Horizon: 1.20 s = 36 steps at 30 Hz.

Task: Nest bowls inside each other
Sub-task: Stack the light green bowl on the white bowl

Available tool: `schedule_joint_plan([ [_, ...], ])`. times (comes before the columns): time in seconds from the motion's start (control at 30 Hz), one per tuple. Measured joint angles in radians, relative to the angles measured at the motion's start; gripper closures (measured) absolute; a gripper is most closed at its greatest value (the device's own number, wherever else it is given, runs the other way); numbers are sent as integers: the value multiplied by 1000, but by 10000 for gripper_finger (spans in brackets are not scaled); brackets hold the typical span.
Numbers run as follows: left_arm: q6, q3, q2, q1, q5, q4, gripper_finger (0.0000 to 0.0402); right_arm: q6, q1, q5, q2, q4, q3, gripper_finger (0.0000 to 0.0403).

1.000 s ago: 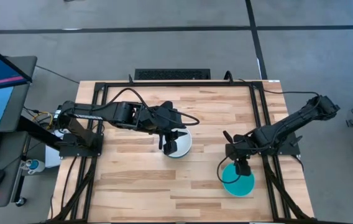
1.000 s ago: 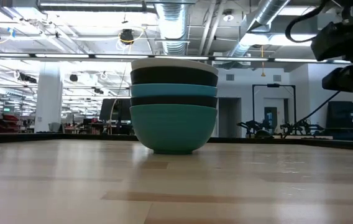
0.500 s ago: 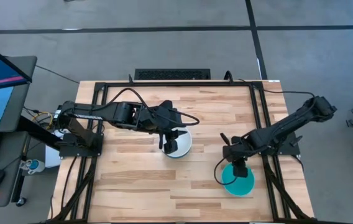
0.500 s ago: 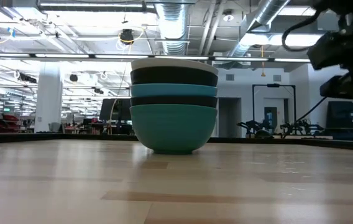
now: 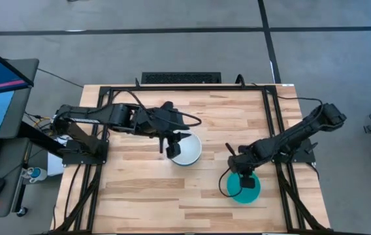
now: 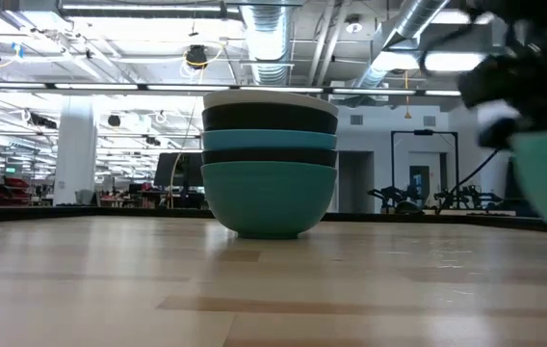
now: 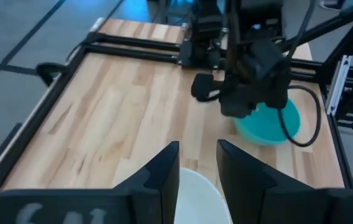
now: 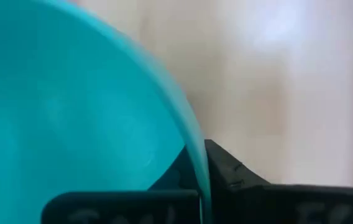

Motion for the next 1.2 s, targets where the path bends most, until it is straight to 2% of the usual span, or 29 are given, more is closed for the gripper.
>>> schedule_joint_plan([
  [0.17, -25, 0, -61, -9, -55, -38, 302, 0, -24, 154, -60, -60, 100, 391],
  [0.4, -6, 0, -121, -18, -149, -90, 302, 2, -131, 260, -74, -201, 328, 391],
  [0.57, -8, 0, -162, -18, -233, -155, 302, 1, -218, 340, -73, -182, 510, 391],
  [0.83, 34, 0, -215, -18, -292, -164, 302, -1, -380, 307, 20, -119, 675, 389],
  [1.2, 38, -2, -239, -18, -305, -254, 302, -79, -405, 230, 330, -137, 877, 385],
])
